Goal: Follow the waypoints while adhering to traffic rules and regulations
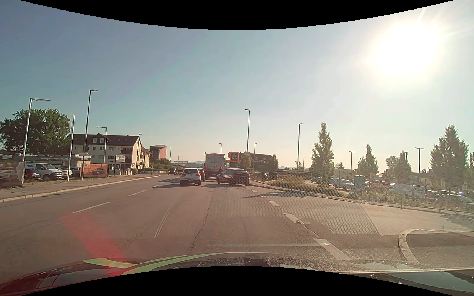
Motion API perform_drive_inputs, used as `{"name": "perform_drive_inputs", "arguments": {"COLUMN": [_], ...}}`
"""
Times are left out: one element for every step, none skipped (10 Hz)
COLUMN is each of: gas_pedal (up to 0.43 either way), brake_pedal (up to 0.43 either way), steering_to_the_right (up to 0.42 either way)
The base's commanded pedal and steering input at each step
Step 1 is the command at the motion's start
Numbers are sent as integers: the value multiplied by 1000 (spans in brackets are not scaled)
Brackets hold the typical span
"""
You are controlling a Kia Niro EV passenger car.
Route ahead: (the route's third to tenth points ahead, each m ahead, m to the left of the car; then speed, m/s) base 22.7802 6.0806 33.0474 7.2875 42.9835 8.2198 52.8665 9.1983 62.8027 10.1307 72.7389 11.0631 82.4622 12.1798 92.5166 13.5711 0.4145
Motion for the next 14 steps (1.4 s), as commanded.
{"name": "perform_drive_inputs", "arguments": {"gas_pedal": [138,197,220,228,240,248,260,260,260,260,260,260,260,260], "brake_pedal": [0,0,0,0,0,0,0,0,0,0,0,0,0,0], "steering_to_the_right": [-29,-29,-29,-30,-30,-30,-30,-30,-30,-30,-30,-29,-29,-29]}}
